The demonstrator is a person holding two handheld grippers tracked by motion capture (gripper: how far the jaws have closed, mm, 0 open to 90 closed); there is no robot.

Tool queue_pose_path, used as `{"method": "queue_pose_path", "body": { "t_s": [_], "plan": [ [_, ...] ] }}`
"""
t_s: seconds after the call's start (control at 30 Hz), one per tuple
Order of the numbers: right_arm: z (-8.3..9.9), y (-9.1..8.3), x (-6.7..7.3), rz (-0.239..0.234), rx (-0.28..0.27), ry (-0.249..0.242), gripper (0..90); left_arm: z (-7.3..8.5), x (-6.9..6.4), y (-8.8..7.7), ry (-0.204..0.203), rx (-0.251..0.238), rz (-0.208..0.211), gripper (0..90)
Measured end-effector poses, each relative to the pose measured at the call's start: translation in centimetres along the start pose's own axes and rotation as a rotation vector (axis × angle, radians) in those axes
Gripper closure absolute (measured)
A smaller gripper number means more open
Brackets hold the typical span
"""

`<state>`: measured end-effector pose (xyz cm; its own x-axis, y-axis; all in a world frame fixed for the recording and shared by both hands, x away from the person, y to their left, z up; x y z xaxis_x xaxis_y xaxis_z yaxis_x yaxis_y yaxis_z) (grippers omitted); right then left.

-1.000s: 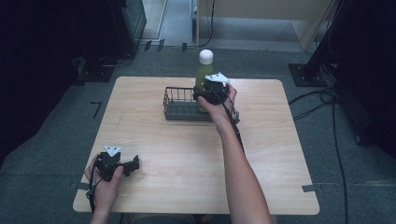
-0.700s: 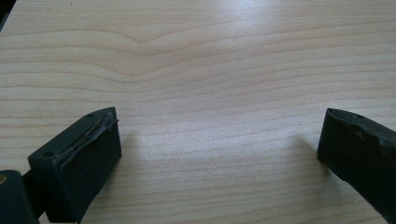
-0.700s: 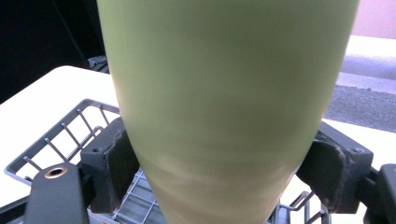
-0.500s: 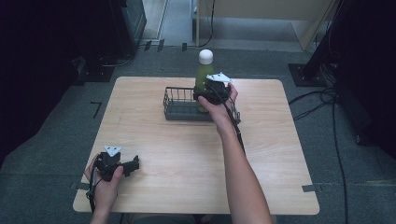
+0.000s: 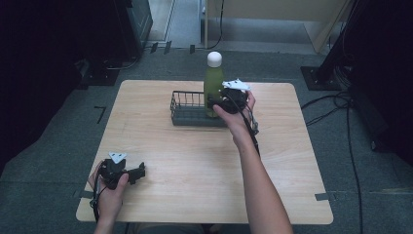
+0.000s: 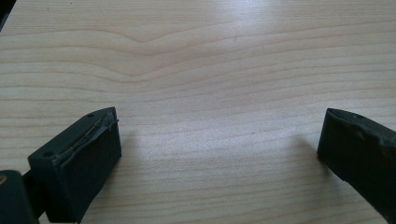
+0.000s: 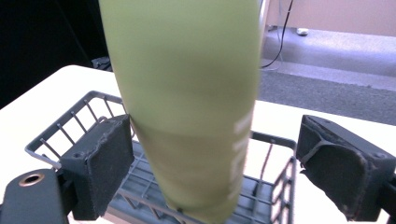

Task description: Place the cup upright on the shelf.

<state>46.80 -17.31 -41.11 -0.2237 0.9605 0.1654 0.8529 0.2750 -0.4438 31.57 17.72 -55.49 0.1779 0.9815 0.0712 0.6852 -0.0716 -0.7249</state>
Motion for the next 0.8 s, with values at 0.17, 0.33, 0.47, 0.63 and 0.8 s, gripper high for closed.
{"method": "queue_pose_path", "body": {
  "t_s": [0.17,0.33,0.47,0.63,0.8],
  "plan": [
    [0.5,-1.3,-1.1,0.006,-0.006,-0.001,11.2,0.0,0.0,0.0,0.000,0.001,0.000,0.1],
    [1.5,-2.4,-2.5,0.017,-0.006,-0.001,11.2,0.0,0.0,0.0,0.000,0.000,0.000,0.1],
    [2.6,-3.3,-3.9,0.031,0.001,0.009,11.2,0.0,0.0,0.0,0.000,0.000,0.000,0.1],
    [3.8,-4.1,-5.3,0.045,0.012,0.013,11.4,0.0,0.0,0.0,-0.002,-0.002,-0.001,0.1],
    [5.2,-5.1,-6.8,0.063,0.020,0.030,11.5,0.0,0.0,0.0,0.004,0.002,0.001,0.1]
  ]
}}
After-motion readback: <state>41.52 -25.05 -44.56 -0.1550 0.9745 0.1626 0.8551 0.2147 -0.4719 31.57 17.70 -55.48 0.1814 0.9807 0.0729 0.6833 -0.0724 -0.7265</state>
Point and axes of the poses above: each handheld gripper's, and its own axes: y roughly forward along the jaws, z roughly out of its underside, x roughly to its left, the point moved 5 cm from there along y, roughly forward along the jaws, and after that the axes turned 5 degrees about y, right-handed, at the moved point
